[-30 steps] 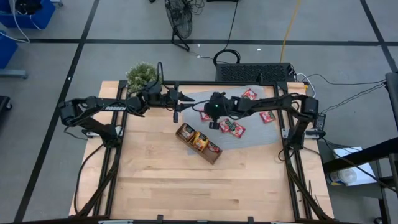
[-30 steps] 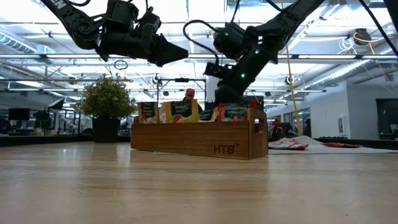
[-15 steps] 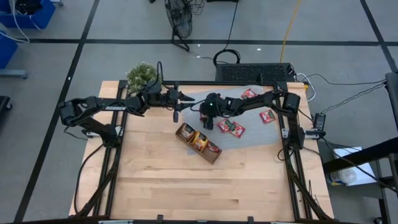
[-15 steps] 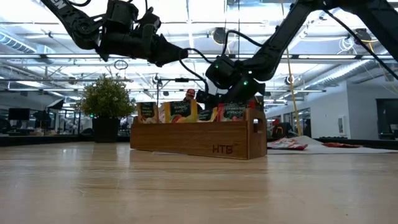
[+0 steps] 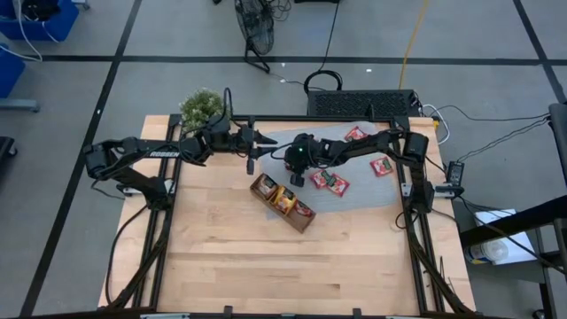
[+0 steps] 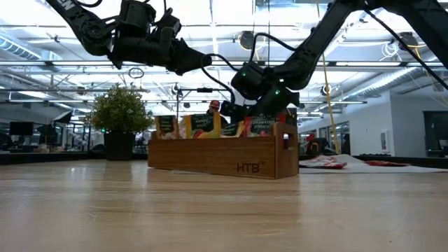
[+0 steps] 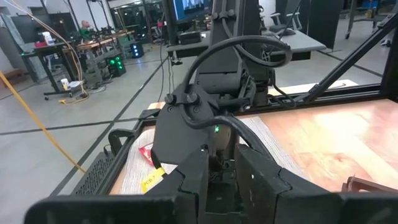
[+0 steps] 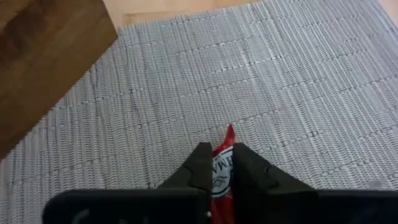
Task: Pick & Place Tea
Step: Put the red tea bag into the right section of the wooden organizer
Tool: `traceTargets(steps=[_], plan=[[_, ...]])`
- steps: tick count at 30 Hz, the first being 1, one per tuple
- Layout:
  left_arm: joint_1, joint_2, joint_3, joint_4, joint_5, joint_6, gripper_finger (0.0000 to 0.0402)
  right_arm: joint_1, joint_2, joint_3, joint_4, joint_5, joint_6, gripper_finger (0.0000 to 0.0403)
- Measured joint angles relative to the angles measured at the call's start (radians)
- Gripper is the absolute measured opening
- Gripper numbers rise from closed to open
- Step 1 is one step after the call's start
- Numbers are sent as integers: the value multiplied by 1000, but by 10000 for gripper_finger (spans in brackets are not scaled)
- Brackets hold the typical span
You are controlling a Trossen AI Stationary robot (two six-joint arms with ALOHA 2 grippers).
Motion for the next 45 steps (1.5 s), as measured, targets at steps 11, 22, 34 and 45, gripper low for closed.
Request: traceTargets(steps=[11,22,34,45], plan=[[-9,-1,0,70,1,1,86,125,-230,-4,-92,374,-176,24],[-53,-1,0,76,1,-140,86,361,-337,-82,-83,585,-712,24],[-117,56,0,80,-109,-596,86,534,-339,-309,578,863,-1315,24],[-226,132,25,130,-143,-522,135,520,-340,-316,654,834,-1278,25]])
